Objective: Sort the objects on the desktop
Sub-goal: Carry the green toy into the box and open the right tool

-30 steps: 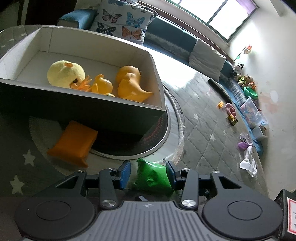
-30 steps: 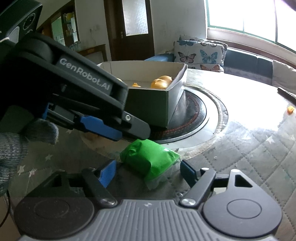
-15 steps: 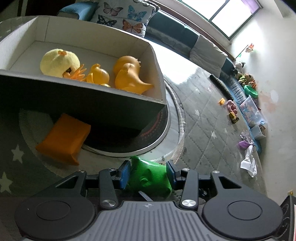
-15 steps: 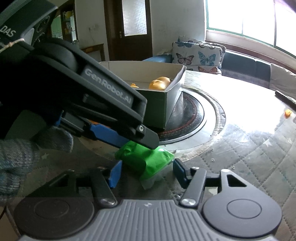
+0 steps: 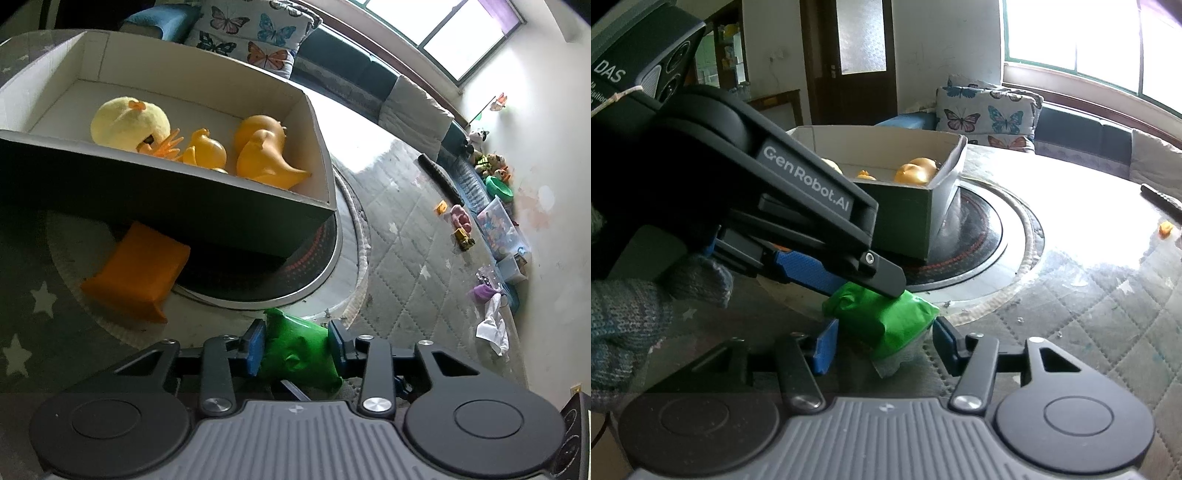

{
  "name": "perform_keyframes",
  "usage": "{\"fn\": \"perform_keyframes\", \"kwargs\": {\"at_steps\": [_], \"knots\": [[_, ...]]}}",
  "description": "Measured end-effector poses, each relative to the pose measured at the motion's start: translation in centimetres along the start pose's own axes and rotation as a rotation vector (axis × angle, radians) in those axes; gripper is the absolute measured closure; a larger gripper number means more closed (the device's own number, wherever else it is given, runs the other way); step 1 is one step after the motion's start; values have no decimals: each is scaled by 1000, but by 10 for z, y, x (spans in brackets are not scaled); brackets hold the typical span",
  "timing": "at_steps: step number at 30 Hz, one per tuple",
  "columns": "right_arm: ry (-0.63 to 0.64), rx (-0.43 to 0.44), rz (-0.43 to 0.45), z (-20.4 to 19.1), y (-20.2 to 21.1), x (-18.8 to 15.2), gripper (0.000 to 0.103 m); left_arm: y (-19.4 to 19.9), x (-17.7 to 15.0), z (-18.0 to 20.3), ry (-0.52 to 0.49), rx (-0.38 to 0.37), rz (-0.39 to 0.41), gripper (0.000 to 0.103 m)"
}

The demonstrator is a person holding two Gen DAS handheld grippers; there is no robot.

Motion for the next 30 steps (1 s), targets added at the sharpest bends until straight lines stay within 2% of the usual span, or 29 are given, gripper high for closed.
{"fn": "perform_keyframes", "kwargs": {"at_steps": [6,15,23,30], "knots": [[12,13,32,-8,9,12,47,16,8,1,3,-3,35,64],[45,30,114,-19,21,43,48,45,36,10,-22,-14,130,65],[97,46,189,-26,6,85,48,57,79,9,-25,-10,223,65],[135,70,209,-29,-22,108,48,44,111,-3,-10,5,261,65]]}}
Point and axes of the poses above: each gripper's, at about its wrist camera, not at the fingertips, and y roughly against the way its jaws point, z to its right, x to its top, the point moved 10 cm from there along -y, roughly the way its jaws point, and after that the axes turned 12 degrees about z, right-handed, at the moved point
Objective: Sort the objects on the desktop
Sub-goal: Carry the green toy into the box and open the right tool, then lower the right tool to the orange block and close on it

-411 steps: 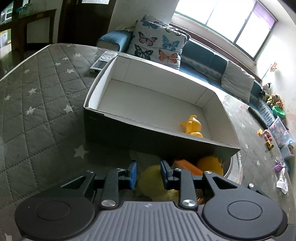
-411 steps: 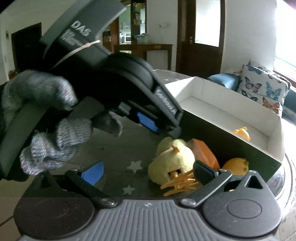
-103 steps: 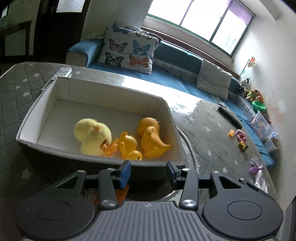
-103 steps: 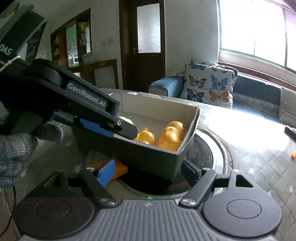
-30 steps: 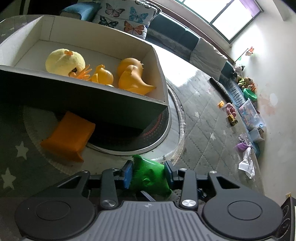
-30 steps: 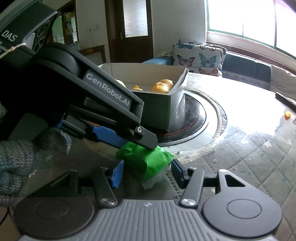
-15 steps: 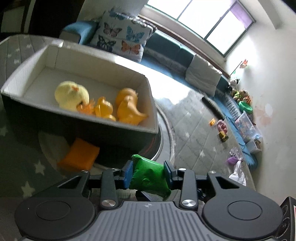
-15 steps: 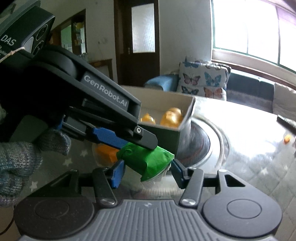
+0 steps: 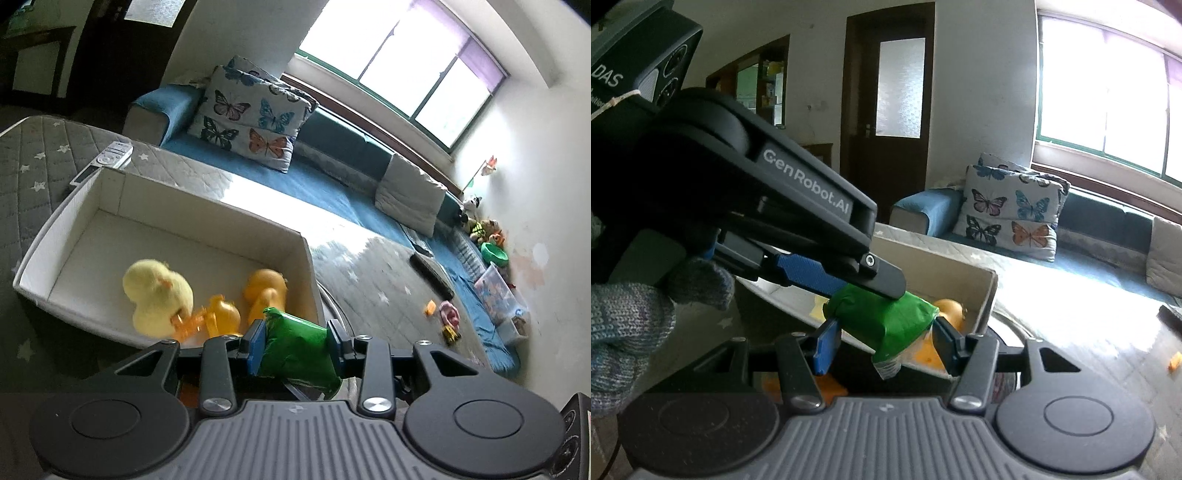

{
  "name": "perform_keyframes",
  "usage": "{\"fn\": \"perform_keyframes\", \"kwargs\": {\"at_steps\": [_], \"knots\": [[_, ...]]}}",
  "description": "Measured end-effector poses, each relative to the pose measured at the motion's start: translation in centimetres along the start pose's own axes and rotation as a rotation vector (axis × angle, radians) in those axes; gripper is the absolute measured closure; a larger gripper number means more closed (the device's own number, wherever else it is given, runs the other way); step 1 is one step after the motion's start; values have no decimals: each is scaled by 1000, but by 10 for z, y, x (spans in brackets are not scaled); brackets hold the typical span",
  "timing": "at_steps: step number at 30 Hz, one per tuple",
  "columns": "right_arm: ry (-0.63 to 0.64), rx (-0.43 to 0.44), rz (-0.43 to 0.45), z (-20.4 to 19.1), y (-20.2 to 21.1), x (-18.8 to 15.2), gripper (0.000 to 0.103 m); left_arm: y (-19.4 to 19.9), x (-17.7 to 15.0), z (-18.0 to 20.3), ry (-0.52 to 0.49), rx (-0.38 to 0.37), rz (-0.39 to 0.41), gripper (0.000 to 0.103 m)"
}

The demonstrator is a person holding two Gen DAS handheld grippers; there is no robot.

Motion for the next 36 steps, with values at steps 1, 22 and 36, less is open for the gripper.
{"fn": "perform_keyframes", "kwargs": {"at_steps": [1,22,36], "knots": [[5,2,2,2,-6,1,48,-3,2,-2,2,0,3,65],[-3,-6,-16,20,-37,-16,34,-31,0,-24,47,-10,14,65],[6,15,-2,-3,-10,-19,34,4,-12,-30,6,3,34,65]]}}
Point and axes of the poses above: each gripper's, at about its wrist camera, not at the fingertips, and y roughly against the way its jaws point, z to its right, x to its top, the point moved 10 cm from there along -y, roughly the way its jaws point, and after that the axes turned 12 degrees about z, right-handed, at the moved point
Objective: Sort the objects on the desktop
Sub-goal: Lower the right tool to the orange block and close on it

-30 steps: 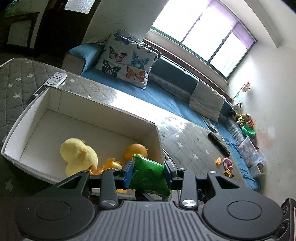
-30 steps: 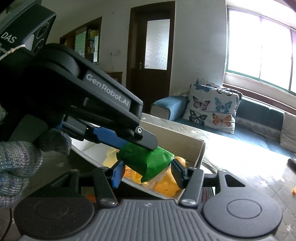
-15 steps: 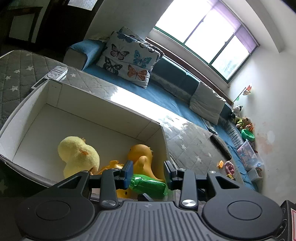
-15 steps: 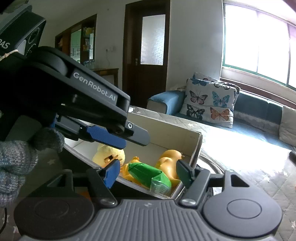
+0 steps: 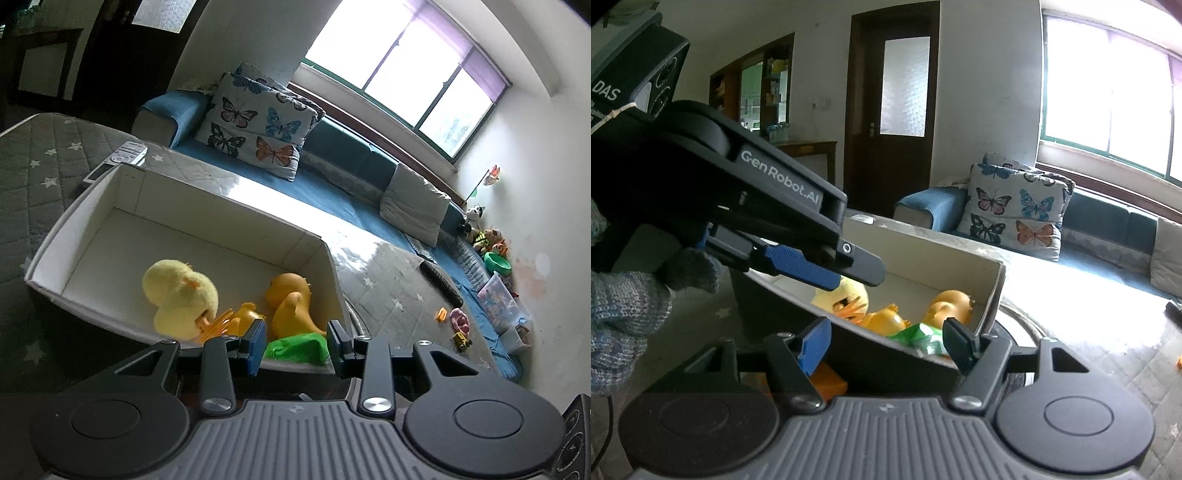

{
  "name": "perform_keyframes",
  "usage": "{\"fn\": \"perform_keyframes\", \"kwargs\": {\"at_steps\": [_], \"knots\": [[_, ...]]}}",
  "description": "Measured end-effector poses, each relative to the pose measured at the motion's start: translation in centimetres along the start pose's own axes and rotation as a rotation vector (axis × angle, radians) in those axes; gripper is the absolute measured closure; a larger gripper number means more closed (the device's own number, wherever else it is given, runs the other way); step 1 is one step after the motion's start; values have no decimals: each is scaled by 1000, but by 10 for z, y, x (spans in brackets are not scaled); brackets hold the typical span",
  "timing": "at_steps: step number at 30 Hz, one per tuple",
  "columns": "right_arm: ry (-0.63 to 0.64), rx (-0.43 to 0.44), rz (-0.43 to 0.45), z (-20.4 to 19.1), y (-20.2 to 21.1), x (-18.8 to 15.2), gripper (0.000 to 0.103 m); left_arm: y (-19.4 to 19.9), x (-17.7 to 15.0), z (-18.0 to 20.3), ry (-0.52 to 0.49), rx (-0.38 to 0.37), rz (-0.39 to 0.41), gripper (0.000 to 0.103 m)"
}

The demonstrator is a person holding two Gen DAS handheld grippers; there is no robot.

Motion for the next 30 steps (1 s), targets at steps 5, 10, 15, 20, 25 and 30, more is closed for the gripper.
{"fn": "perform_keyframes", "kwargs": {"at_steps": [5,10,15,20,25,30], "knots": [[-5,24,-17,-13,6,-8,34,11,-6,-9,-5,10,-2,65],[-6,46,-37,-21,6,-17,34,17,-15,-21,-6,30,-11,65],[-20,69,-63,-27,4,-27,32,17,-25,-35,11,60,-30,65],[-17,92,-86,-36,0,-36,25,11,-35,-51,35,91,-68,65],[-16,110,-114,-45,-9,-44,25,5,-43,-60,50,102,-94,65],[-19,122,-143,-51,-18,-54,25,-2,-48,-67,62,105,-114,65]]}}
Point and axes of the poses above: each gripper's, at about its wrist camera, not at the fingertips, and y roughly against the way its jaws point, z to its right, x to its top, the point moved 10 cm from there along -y, roughly the way its jaws point, and after that the axes turned 12 degrees about z, right-handed, at the moved point
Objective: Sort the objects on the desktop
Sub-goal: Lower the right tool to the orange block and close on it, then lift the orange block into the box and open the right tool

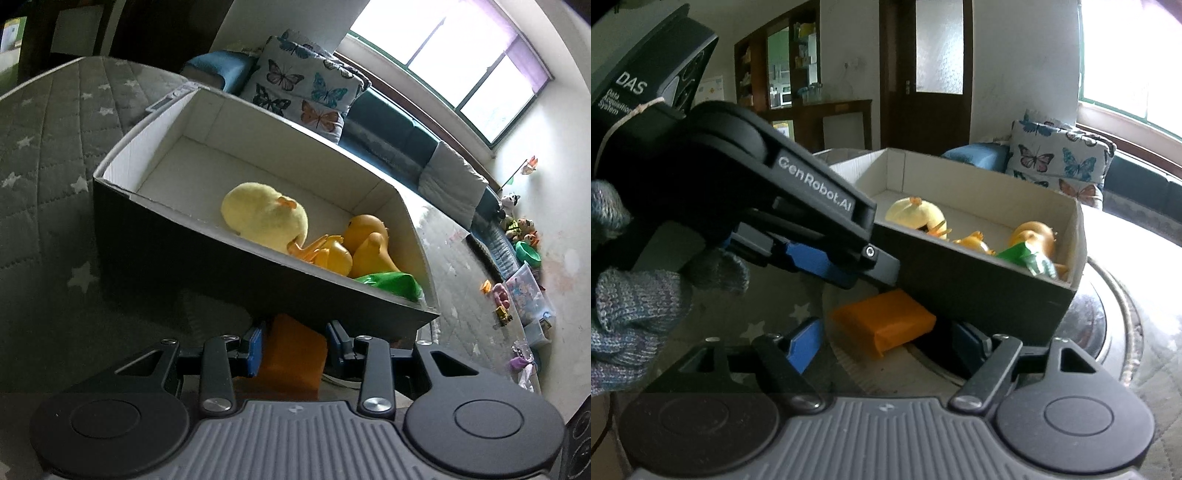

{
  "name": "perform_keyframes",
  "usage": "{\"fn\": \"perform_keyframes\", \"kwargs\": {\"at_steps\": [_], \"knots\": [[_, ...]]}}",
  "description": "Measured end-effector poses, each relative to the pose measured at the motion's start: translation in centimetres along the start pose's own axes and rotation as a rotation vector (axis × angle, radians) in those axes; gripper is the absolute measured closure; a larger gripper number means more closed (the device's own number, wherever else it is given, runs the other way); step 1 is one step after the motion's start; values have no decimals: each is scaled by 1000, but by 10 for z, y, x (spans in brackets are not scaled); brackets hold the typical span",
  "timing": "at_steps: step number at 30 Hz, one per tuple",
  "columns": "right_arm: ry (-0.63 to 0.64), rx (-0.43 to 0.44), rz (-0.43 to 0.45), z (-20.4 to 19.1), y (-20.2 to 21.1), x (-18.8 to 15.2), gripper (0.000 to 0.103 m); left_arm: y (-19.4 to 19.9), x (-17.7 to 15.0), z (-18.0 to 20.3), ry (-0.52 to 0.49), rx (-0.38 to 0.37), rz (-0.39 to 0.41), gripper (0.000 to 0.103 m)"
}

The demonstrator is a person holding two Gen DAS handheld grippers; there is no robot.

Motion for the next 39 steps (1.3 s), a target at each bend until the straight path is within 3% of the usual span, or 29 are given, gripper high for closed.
{"fn": "perform_keyframes", "kwargs": {"at_steps": [11,13,27,39], "knots": [[-16,10,-29,-3,-14,-7,28,-14,-5,-8,16,7,-37,65],[-18,11,-34,-3,-16,-8,33,-15,-6,-10,19,7,-43,65],[6,0,-33,-11,-21,-11,42,-20,-12,-6,-5,2,-62,65],[49,20,7,-28,-6,-1,48,6,-8,-5,-18,6,-26,67]]}}
Point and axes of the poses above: each gripper's, at about its wrist camera, not at the fingertips, and y roughly against the way its jaws point, z to its right, x to its top, the point moved 10 cm from there along -y, roughly the way its jaws point, and after that the axes turned 12 degrees about z, right-handed, at the moved point
